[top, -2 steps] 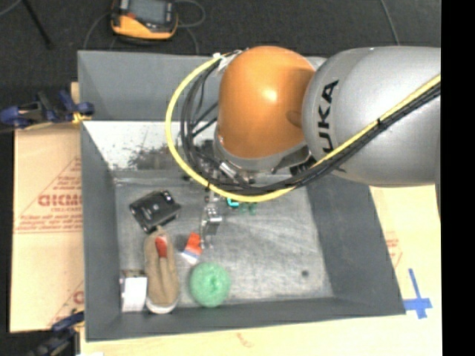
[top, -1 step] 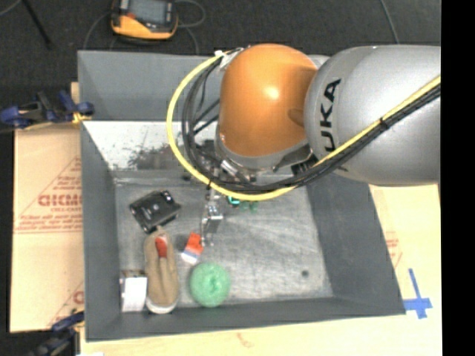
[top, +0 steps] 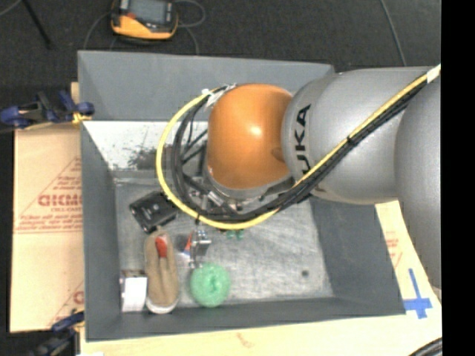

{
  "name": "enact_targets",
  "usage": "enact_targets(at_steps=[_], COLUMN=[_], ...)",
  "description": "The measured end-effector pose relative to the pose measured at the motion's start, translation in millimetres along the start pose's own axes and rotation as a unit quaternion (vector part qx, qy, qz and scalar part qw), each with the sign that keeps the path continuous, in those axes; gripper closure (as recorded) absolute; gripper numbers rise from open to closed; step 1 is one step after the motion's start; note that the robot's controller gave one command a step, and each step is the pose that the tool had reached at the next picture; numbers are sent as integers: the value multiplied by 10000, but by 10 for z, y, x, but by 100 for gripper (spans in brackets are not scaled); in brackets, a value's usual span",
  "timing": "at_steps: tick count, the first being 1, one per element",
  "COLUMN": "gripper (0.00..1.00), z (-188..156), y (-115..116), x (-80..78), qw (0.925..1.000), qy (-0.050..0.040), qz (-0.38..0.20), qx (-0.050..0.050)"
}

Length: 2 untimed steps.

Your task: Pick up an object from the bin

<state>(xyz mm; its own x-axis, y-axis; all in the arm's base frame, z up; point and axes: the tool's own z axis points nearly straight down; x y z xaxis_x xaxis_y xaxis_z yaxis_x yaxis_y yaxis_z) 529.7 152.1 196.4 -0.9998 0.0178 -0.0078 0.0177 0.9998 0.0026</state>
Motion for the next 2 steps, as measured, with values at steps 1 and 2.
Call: enact_targets(at_steps=[1, 2], gripper=[0, 100], z=[425, 993], y=[-151, -183], x=[443, 121], qw=[9999, 9989], qy=[34, -445], qz=[-115, -77], qx=[9, -93])
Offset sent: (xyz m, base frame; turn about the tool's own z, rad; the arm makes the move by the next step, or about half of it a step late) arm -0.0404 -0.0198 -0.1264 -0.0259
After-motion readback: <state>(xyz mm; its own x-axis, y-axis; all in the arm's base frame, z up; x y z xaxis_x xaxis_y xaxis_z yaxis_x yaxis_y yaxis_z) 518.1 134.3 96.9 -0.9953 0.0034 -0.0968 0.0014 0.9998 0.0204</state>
